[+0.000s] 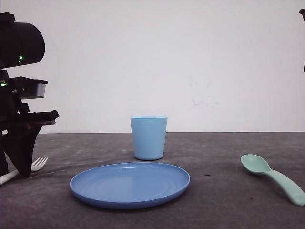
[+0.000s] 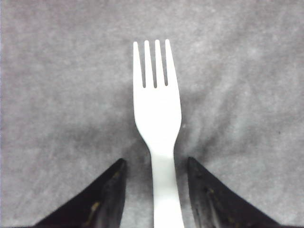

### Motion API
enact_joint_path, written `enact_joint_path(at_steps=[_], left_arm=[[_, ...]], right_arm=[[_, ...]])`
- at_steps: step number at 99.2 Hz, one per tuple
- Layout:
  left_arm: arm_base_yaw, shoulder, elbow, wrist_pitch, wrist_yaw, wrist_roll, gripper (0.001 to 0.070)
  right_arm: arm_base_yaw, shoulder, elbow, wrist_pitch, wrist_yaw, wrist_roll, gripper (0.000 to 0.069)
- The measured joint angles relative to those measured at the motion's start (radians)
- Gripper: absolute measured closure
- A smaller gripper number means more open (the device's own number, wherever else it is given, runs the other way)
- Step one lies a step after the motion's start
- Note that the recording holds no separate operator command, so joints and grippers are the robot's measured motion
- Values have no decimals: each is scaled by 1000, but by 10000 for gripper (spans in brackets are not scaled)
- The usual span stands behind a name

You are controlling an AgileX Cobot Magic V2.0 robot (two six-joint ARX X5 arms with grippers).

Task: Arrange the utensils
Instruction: 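Lower the left gripper onto the white fork and close on it, then lift the white fork with the left gripper toward the blue cup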

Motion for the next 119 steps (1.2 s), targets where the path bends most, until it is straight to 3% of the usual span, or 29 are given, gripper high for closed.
enact_joint_path(at_steps=[15, 32, 70, 81, 95, 108, 119], left_arm=[[0, 0, 0, -2, 0, -2, 606], [0, 0, 0, -2, 1, -8, 658], [-10, -61, 2, 29, 7, -10, 664], [-18, -129, 44, 39, 40, -11, 664], [-29, -214, 109, 170, 121, -11, 664], [-57, -259, 116, 383, 215, -11, 664], [-82, -246, 116, 575, 237, -11, 664]], right_arm=[[0, 0, 0, 0, 0, 0, 11], [0, 0, 0, 0, 0, 0, 11], [0, 0, 0, 0, 0, 0, 11], [0, 0, 0, 0, 0, 0, 11], [0, 0, 0, 0, 0, 0, 12], [0, 0, 0, 2, 0, 0, 11], [0, 0, 0, 6, 0, 0, 11]])
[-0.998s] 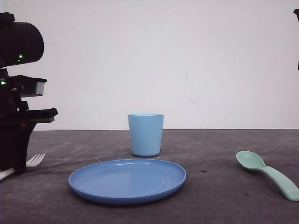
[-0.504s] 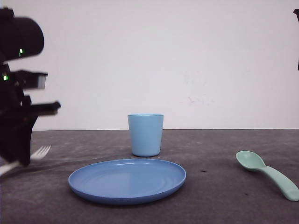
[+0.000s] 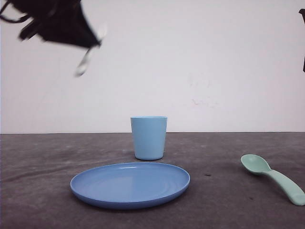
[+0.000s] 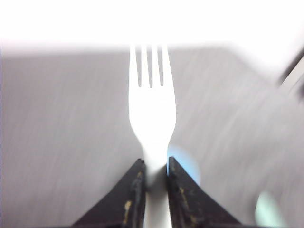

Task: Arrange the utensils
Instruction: 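Lift the white fork with the left gripper toward the blue cup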

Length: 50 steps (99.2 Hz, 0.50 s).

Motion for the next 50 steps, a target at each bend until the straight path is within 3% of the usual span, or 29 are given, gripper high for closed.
enact_joint_path(at_steps=[24, 50], left_arm=[[-60, 121, 0, 341, 2, 0, 664], [-72, 354, 0, 649, 1, 1, 664]], right_arm=[[0, 0, 0, 6, 0, 0, 11], [0, 0, 0, 8, 0, 0, 12]])
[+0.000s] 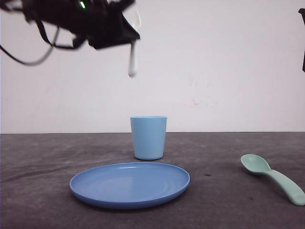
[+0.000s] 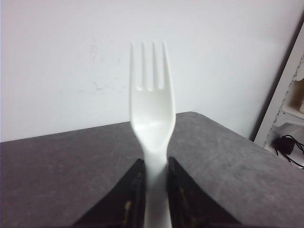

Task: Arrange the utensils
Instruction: 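Lift the white fork with the left gripper toward the blue cup, then lower the fork into the blue cup and open the left gripper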

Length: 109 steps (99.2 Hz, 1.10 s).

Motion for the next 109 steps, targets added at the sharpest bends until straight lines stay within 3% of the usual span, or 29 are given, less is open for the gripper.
enact_joint_path(at_steps=[18, 35, 67, 86, 109], left_arm=[[-4, 151, 0, 170, 0, 0, 664], [-6, 256, 0, 224, 0, 0, 664], [-29, 315, 0, 209, 0, 1, 664], [-42, 319, 0, 134, 0, 53, 664], [-43, 320, 0, 131, 0, 75, 664]], right_arm=[[0, 0, 0, 0, 0, 0, 11], [0, 0, 0, 0, 0, 0, 11], [0, 0, 0, 0, 0, 0, 12], [0, 0, 0, 0, 0, 0, 11], [0, 0, 0, 0, 0, 0, 12]])
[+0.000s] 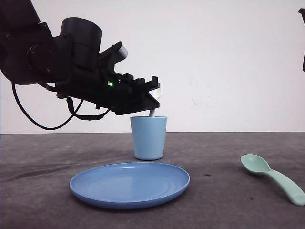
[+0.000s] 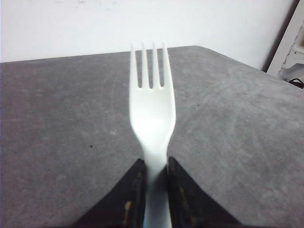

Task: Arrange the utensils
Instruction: 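Lower the fork into the blue cup and open the left gripper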

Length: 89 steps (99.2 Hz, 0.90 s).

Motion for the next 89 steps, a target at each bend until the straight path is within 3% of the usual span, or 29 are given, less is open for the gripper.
enact_joint_path(at_steps=[16, 35, 58, 75, 89], left_arm=[[0, 0, 0, 0, 0, 1, 658], [0, 0, 0, 1, 0, 1, 522], [0, -6, 0, -1, 0, -13, 477], [0, -116, 0, -98, 0, -23, 476], [11, -260, 0, -267, 0, -23, 476]], right_arm=[[0, 0, 0, 0, 0, 0, 11], [0, 19, 0, 1, -16, 0, 11], [3, 124, -1, 11, -153, 0, 11], [32, 239, -1, 52, -262, 0, 11], [75, 339, -1, 119, -295, 0, 11]])
